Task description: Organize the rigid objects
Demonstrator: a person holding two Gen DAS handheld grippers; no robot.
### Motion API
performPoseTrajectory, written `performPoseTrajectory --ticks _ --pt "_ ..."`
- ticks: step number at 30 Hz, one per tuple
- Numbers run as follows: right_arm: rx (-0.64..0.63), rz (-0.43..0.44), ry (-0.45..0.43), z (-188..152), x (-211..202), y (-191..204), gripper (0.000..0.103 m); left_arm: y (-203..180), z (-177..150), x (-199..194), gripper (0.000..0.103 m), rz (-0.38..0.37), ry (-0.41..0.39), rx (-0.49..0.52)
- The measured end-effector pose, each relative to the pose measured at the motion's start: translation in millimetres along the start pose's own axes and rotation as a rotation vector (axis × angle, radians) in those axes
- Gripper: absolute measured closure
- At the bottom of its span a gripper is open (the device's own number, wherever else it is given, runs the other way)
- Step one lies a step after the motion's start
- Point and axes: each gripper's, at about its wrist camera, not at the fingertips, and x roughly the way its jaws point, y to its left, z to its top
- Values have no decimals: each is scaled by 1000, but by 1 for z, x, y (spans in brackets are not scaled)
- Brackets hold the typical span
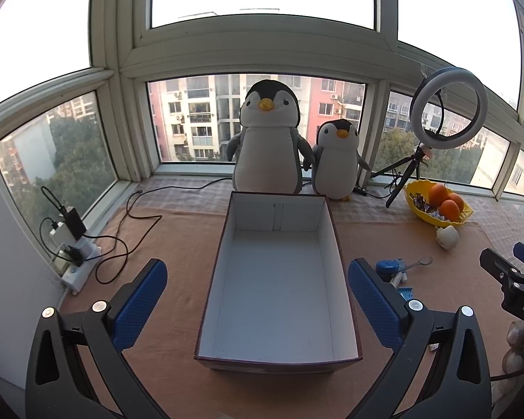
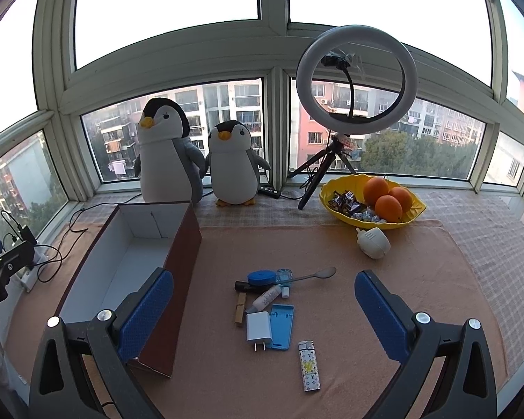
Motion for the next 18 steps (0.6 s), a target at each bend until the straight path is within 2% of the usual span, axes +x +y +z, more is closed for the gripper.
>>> performPoseTrajectory --ticks 18 --pt "5 7 8 -1 2 0 0 0 -1 2 0 0 3 -2"
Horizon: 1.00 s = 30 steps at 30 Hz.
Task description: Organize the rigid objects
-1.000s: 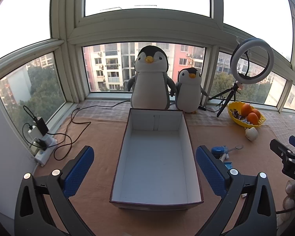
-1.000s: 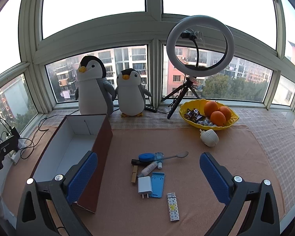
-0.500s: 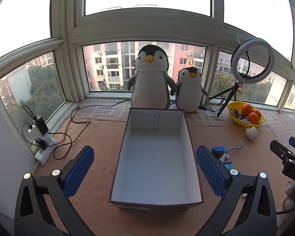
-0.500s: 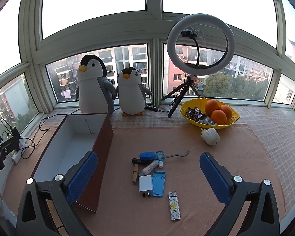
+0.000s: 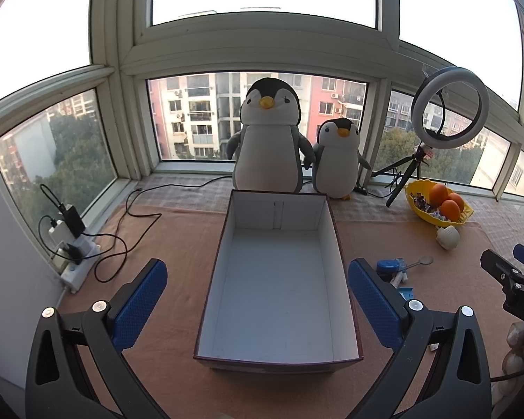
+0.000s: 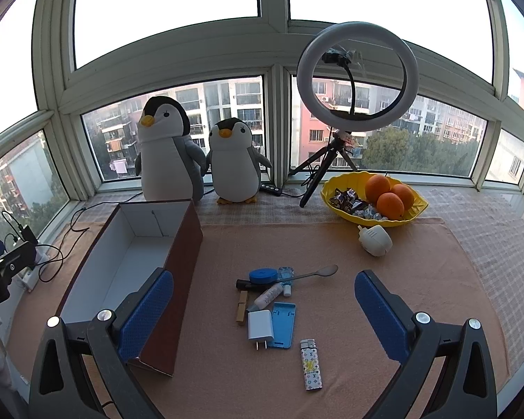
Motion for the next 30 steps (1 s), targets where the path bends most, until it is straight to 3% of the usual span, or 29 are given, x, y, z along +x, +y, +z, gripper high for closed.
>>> performPoseTrajectory --ticks 30 --pt "4 1 19 -2 2 1 0 0 -1 6 0 -10 13 -4"
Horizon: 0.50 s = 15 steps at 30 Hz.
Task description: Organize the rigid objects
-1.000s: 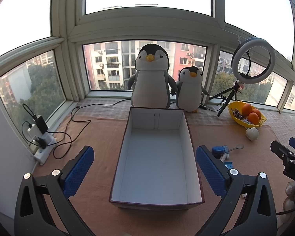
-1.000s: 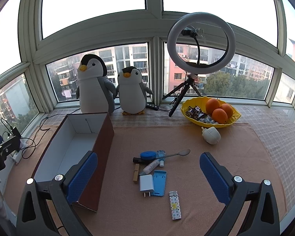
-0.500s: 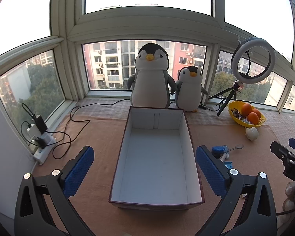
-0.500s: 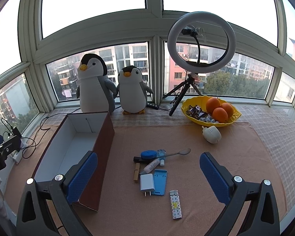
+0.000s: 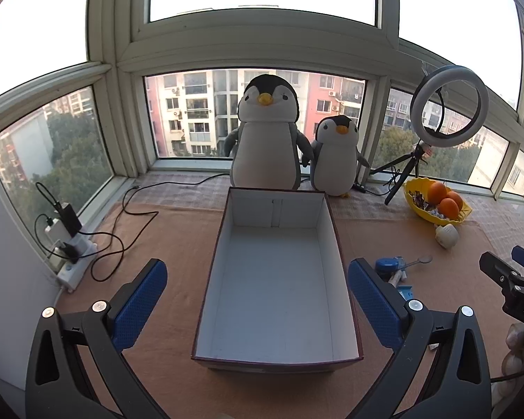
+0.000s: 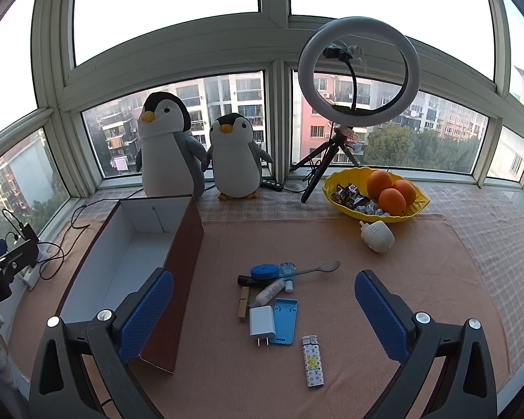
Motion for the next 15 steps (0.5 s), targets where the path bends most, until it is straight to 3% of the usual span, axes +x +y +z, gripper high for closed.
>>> performPoseTrajectory --ticks 11,15 --pt "12 -16 26 0 1 -6 0 12 0 7 0 -4 40 -10" --pt "27 -22 39 -1 3 -15 0 27 -6 19 0 22 88 -25"
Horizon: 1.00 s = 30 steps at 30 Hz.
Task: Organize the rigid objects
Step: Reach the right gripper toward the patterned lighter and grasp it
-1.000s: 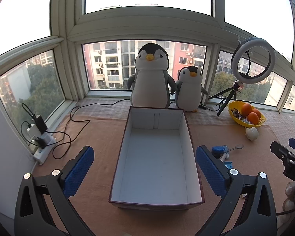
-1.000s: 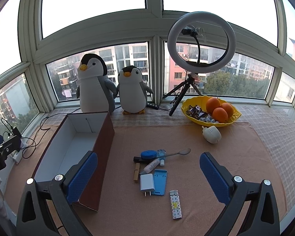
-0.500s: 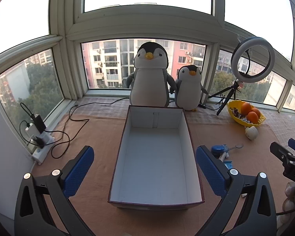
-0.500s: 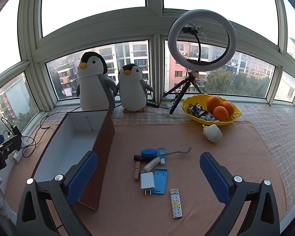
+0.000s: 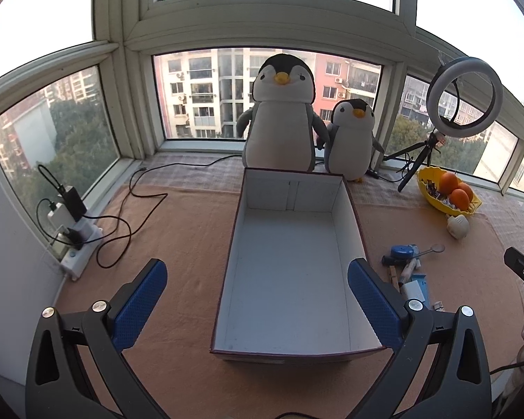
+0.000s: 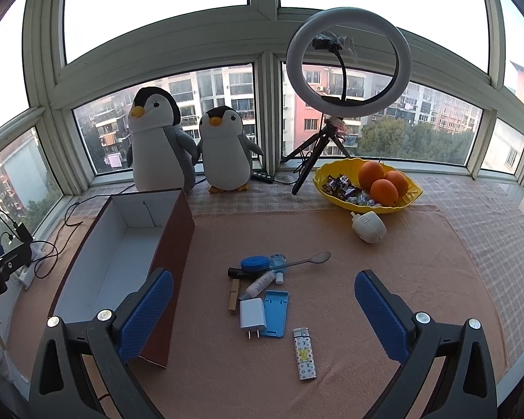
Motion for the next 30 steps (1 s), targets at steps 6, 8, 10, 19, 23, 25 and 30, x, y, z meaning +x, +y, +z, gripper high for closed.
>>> performPoseTrajectory --ticks 6,8,10,19,23,25,30 --pt "43 25 22 -8 5 -18 0 21 -12 21 1 30 86 -21" --pt "61 28 16 -11 7 -24 0 24 -16 28 1 45 107 -12" --pt "82 39 26 -14 10 -29 0 27 -20 36 5 51 134 -2" --pt "130 4 74 -25 22 -53 0 33 -32 68 24 49 218 26" --pt "168 -27 108 -30 27 -68 0 32 -33 78 35 28 235 34" --pt "179 -41 121 -34 29 -74 0 31 -34 82 38 17 241 36" --pt "170 -63 154 -46 42 -79 0 34 -36 97 55 -3 274 29"
